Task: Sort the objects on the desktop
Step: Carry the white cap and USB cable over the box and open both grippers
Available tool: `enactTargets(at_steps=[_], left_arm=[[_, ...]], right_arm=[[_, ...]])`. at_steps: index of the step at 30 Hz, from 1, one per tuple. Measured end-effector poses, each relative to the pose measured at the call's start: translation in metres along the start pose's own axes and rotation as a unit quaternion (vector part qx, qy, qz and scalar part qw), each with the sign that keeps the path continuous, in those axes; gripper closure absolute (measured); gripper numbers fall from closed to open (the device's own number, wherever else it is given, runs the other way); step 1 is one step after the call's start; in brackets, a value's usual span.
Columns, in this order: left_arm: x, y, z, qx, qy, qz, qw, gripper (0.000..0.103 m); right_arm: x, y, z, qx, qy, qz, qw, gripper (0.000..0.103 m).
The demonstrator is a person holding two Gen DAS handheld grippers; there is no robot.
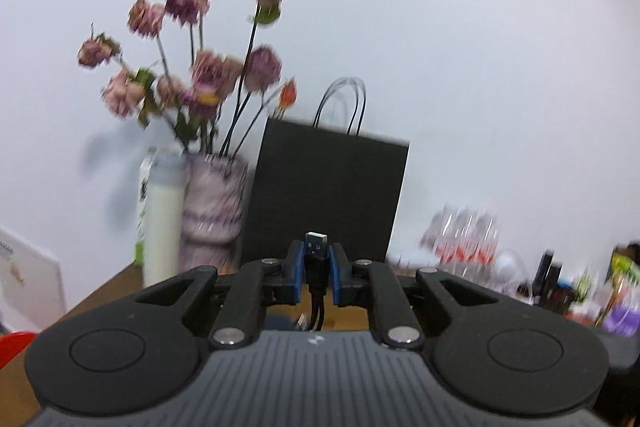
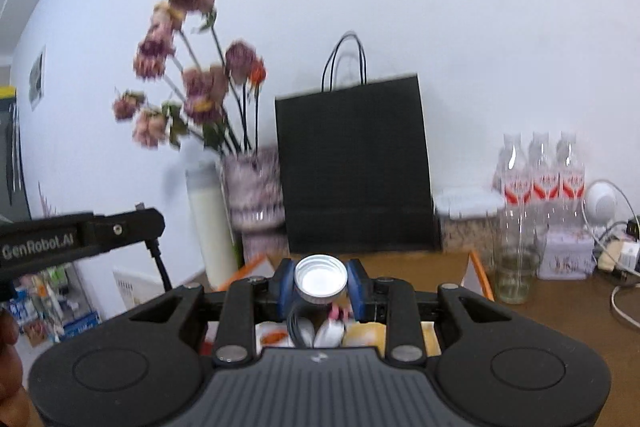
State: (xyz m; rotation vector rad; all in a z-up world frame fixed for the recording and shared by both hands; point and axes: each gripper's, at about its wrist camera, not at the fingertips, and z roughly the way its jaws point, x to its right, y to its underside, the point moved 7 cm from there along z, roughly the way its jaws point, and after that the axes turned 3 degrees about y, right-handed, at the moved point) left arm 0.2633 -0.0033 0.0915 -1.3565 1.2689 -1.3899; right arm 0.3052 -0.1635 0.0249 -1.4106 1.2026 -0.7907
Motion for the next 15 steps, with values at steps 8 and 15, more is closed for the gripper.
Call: enactTargets(at_steps=[8, 15], left_arm=[[0.003, -0.037, 0.046, 0.066, 0.019, -0.028, 0.9972, 0.09], [-0.026, 0.001, 0.132, -0.004, 0.001, -0.04, 0.9992, 0.09]], right_arm=[[0.012, -0.034, 0.032, 0.042, 0.003, 0.015, 0.999, 0.076], [0.037, -0.019, 0.1, -0.009, 0.016, 0.011, 1.0, 0.076]])
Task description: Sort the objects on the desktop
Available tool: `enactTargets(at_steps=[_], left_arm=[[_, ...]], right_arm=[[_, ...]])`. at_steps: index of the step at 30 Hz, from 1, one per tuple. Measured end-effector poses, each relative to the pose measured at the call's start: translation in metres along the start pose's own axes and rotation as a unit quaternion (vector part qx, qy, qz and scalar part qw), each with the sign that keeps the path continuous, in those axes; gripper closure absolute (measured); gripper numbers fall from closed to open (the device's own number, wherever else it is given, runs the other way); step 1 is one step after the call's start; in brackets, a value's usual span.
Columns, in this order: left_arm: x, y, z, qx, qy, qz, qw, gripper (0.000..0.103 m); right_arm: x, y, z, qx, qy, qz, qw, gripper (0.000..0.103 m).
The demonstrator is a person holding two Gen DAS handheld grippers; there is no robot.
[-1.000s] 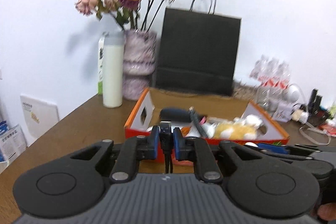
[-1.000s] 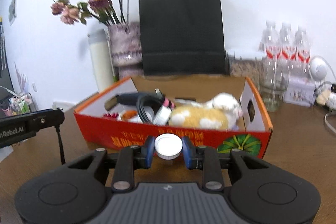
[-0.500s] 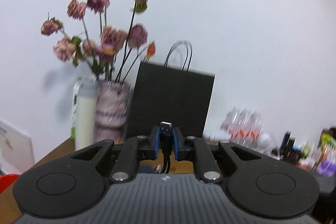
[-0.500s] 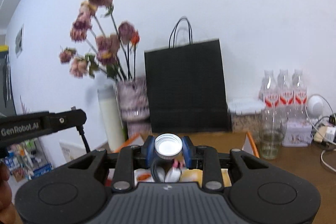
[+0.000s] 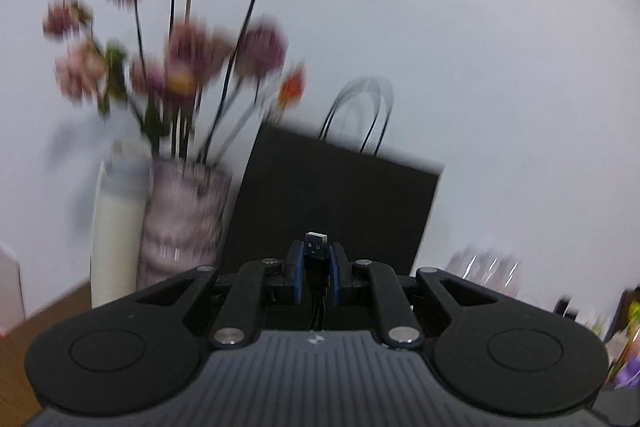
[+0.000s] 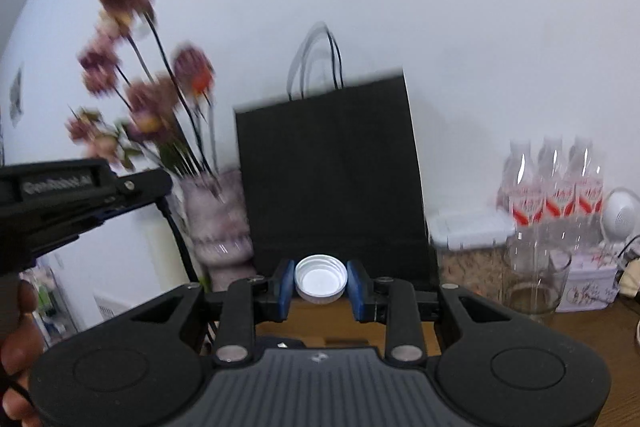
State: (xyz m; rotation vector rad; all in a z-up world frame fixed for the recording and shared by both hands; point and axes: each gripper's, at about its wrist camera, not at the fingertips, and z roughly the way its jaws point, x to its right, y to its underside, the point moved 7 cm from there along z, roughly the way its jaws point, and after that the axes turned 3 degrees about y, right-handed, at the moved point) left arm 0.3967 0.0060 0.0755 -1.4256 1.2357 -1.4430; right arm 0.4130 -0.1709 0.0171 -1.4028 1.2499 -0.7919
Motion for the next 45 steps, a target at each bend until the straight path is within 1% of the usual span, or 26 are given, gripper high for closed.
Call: enactTargets(at_steps=[3, 4, 6, 9, 15, 18, 19, 20, 21, 22, 23, 24, 25, 26, 27, 28, 30, 33, 36, 42, 45], left_arm=[[-0.015, 0.029, 0.029, -0.057, -0.021, 0.024, 0.9978, 0.089], [-0.019, 0.037, 0.033, -0.07, -0.028, 0.029, 0.9967, 0.091], [-0.025, 0.051, 0.04, -0.091, -0.039, 0.04, 0.9942, 0.091], [-0.028, 0.062, 0.039, -0.101, -0.049, 0.057, 0.9921, 0.091], [-0.033, 0.078, 0.039, -0.113, -0.06, 0.074, 0.989, 0.089], [-0.036, 0.083, 0.038, -0.114, -0.071, 0.077, 0.9879, 0.085], [-0.038, 0.085, 0.038, -0.116, -0.075, 0.078, 0.9873, 0.08], [-0.039, 0.087, 0.037, -0.118, -0.081, 0.079, 0.9865, 0.069], [-0.039, 0.089, 0.037, -0.121, -0.082, 0.081, 0.9859, 0.062], [-0.039, 0.091, 0.037, -0.122, -0.08, 0.082, 0.986, 0.049], [-0.039, 0.091, 0.035, -0.119, -0.077, 0.083, 0.9864, 0.031], [-0.038, 0.092, 0.033, -0.115, -0.076, 0.086, 0.9867, 0.021], [-0.038, 0.09, 0.031, -0.106, -0.079, 0.089, 0.9872, 0.008], [-0.037, 0.088, 0.027, -0.094, -0.082, 0.093, 0.9878, 0.0], [-0.035, 0.087, 0.024, -0.083, -0.082, 0.096, 0.9885, 0.0], [-0.033, 0.086, 0.021, -0.075, -0.079, 0.102, 0.9888, 0.0], [-0.03, 0.086, 0.018, -0.07, -0.074, 0.111, 0.9887, 0.0], [-0.026, 0.091, 0.015, -0.075, -0.072, 0.127, 0.9865, 0.0], [-0.024, 0.091, 0.01, -0.068, -0.075, 0.131, 0.9862, 0.0], [-0.023, 0.079, -0.014, -0.021, -0.078, 0.124, 0.989, 0.0], [-0.021, 0.081, -0.028, -0.012, -0.076, 0.135, 0.9878, 0.0]], right_arm=[[0.01, 0.022, 0.028, -0.044, 0.015, -0.014, 0.999, 0.076], [0.013, 0.03, 0.036, -0.06, 0.02, -0.017, 0.998, 0.076], [0.018, 0.045, 0.048, -0.088, 0.03, -0.021, 0.995, 0.076], [0.02, 0.061, 0.056, -0.112, 0.041, -0.03, 0.992, 0.076], [0.014, 0.076, 0.057, -0.13, 0.042, -0.05, 0.989, 0.076], [0.015, 0.078, 0.057, -0.133, 0.046, -0.052, 0.989, 0.076], [0.015, 0.078, 0.057, -0.132, 0.047, -0.051, 0.989, 0.076], [0.016, 0.077, 0.055, -0.129, 0.047, -0.048, 0.989, 0.074], [0.017, 0.077, 0.055, -0.128, 0.047, -0.046, 0.99, 0.062], [0.017, 0.077, 0.054, -0.125, 0.045, -0.043, 0.99, 0.047], [0.017, 0.076, 0.052, -0.12, 0.046, -0.043, 0.991, 0.036], [0.017, 0.074, 0.051, -0.114, 0.051, -0.044, 0.991, 0.019], [0.016, 0.073, 0.049, -0.109, 0.057, -0.048, 0.991, 0.014], [0.016, 0.072, 0.048, -0.104, 0.06, -0.051, 0.991, 0.014], [0.016, 0.071, 0.047, -0.102, 0.061, -0.052, 0.992, 0.011], [0.017, 0.072, 0.045, -0.101, 0.061, -0.053, 0.992, 0.005], [0.019, 0.073, 0.043, -0.099, 0.067, -0.053, 0.991, 0.001], [0.022, 0.074, 0.04, -0.097, 0.076, -0.054, 0.991, 0.0], [0.024, 0.075, 0.036, -0.095, 0.082, -0.054, 0.991, 0.0], [0.023, 0.073, 0.018, -0.066, 0.093, -0.061, 0.992, 0.0], [0.02, 0.073, 0.004, -0.054, 0.096, -0.065, 0.992, 0.0]])
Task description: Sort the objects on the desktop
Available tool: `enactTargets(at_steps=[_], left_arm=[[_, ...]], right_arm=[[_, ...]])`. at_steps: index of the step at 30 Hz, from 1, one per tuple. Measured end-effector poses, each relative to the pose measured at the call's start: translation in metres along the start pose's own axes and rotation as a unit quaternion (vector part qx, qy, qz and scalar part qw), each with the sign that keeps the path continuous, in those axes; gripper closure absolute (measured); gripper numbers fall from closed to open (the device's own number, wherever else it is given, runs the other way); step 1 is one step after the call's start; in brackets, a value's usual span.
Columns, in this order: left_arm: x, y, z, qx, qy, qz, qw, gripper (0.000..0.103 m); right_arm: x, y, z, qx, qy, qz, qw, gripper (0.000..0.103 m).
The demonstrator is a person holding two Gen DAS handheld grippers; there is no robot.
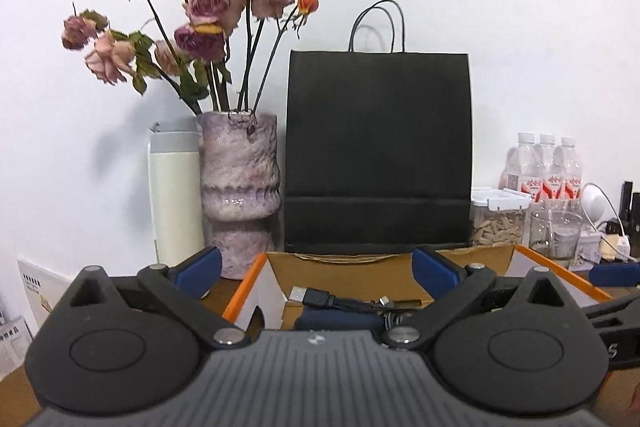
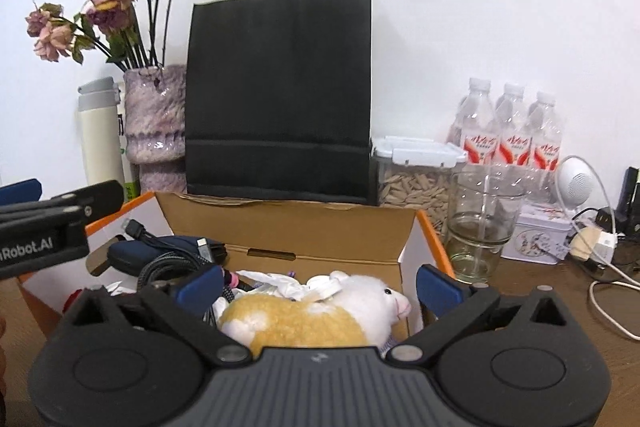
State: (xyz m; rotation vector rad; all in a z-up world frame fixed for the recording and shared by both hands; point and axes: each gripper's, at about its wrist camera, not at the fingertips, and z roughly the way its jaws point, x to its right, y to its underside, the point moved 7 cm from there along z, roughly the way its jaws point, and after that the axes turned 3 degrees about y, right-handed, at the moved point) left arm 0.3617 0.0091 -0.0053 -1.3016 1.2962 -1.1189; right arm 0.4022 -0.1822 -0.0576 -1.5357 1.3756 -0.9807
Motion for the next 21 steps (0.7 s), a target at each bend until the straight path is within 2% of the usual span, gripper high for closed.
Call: enactTargets(at_steps=[6, 15, 21], left_arm=[[-0.002, 0.013, -0.03, -0.016, 0.012, 0.012, 0.9997, 0.0], [-0.001, 0.04, -0.064, -0.059, 0.037, 0.022, 0.9973, 0.0], [0.002, 0.052, -0.079, -0.08, 0.037, 0.027, 0.9957, 0.0]], right_arm=[[-0.002, 0.014, -0.032, 0.008, -0.001, -0.012, 1.0, 0.0], [-0.005, 0.043, -0.074, -0.01, -0.01, -0.01, 1.0, 0.0], [-0.012, 0.059, -0.094, -0.01, -0.011, -0.019, 1.0, 0.0]])
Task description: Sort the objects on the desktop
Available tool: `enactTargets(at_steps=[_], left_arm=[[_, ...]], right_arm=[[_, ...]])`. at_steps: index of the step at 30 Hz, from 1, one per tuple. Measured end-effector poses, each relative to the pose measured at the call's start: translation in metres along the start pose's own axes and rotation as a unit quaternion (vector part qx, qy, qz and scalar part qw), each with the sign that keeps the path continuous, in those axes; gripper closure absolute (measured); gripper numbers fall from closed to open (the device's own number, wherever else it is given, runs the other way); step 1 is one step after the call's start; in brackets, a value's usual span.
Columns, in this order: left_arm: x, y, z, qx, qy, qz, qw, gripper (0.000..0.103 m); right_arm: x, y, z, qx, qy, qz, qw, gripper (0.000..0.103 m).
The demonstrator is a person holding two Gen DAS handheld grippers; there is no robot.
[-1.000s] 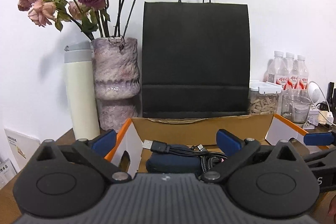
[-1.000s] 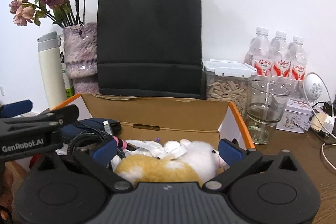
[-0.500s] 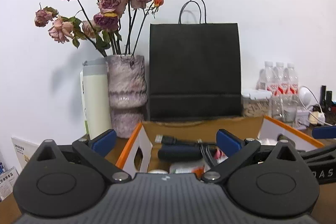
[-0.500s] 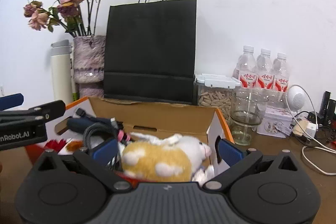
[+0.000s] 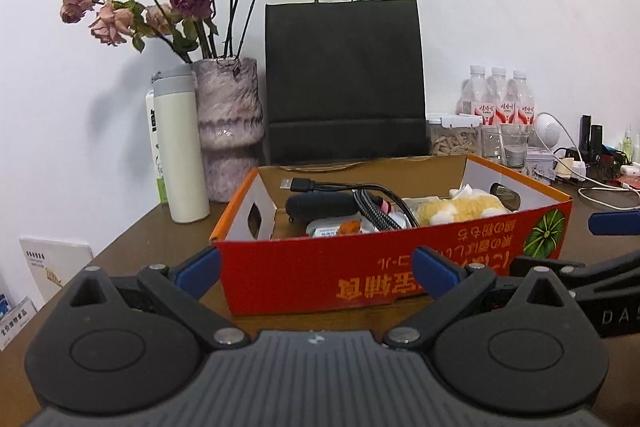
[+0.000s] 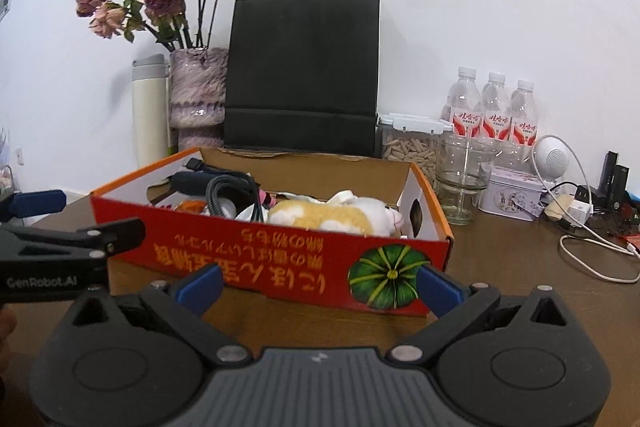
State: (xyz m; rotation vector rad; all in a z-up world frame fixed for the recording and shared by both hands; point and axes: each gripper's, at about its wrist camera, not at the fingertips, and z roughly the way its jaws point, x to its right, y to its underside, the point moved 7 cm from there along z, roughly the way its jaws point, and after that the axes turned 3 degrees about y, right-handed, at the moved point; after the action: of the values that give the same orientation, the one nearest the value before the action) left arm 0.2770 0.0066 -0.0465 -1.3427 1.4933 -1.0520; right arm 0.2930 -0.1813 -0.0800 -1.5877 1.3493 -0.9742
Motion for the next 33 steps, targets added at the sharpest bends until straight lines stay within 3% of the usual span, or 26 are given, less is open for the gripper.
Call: enactTargets(at_steps=[6, 33], left_arm=[[0.004, 0.001, -0.007, 0.003, 0.003, 0.008, 1.0, 0.0], [0.004, 0.001, -0.008, 0.004, -0.003, 0.012, 0.9999, 0.0]], right_arm=[[-0.002, 0.0, -0.013, 0.032, 0.012, -0.005, 0.999, 0.0], [-0.004, -0.001, -0.013, 0.029, 0.011, -0.01, 0.999, 0.0]])
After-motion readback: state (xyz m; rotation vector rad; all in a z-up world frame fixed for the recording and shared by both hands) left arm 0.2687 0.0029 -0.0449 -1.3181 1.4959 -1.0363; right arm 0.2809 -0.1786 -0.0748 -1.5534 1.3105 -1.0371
